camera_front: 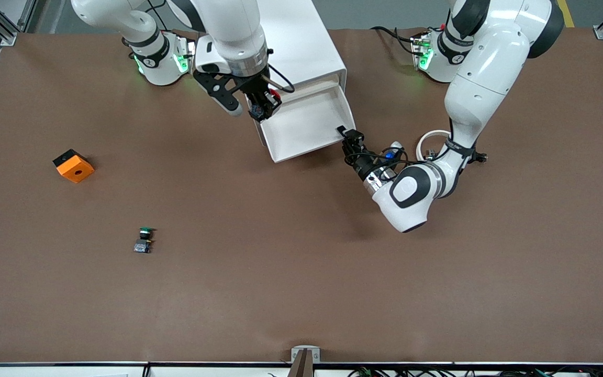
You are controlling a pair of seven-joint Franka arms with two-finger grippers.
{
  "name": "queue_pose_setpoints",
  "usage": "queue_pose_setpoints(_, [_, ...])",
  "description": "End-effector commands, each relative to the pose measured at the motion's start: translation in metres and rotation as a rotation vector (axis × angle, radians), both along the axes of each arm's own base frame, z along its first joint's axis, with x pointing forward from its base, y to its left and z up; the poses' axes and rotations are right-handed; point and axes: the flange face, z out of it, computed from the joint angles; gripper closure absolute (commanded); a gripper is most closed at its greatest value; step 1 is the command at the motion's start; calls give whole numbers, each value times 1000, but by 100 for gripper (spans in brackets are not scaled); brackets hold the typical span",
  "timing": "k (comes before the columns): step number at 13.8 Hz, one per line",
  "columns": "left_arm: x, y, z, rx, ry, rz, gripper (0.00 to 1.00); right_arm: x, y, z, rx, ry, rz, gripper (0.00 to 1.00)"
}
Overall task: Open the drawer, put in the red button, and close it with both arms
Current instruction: 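Carry the button with the right gripper while the left gripper pulls the drawer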
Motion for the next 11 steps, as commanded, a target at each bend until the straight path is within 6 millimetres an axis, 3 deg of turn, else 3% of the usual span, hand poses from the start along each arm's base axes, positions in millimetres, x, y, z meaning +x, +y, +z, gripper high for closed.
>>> queue_pose_setpoints(1, [15, 2, 3, -43, -27, 40, 79, 5, 22, -10, -20, -9, 1, 100])
queue_pose_setpoints(5, [24, 8, 3, -48, -42, 59, 76, 1, 61, -47, 4, -44, 1, 100])
queue_pose_setpoints(7, [24, 8, 3, -49, -43, 59, 70, 7, 71, -69, 5, -65, -25, 100])
queue_pose_setpoints(8, [24, 8, 3, -53, -46, 60, 42, 5, 77, -80, -12, -70, -11, 100])
queue_pose_setpoints(9, [25, 8, 3, -54, -52, 63, 5, 4, 80, -91, -30, -66, -2, 100])
queue_pose_setpoints(11, [24, 9, 0, -65, -69, 60, 0, -2, 86, -101, -43, -58, 11, 100])
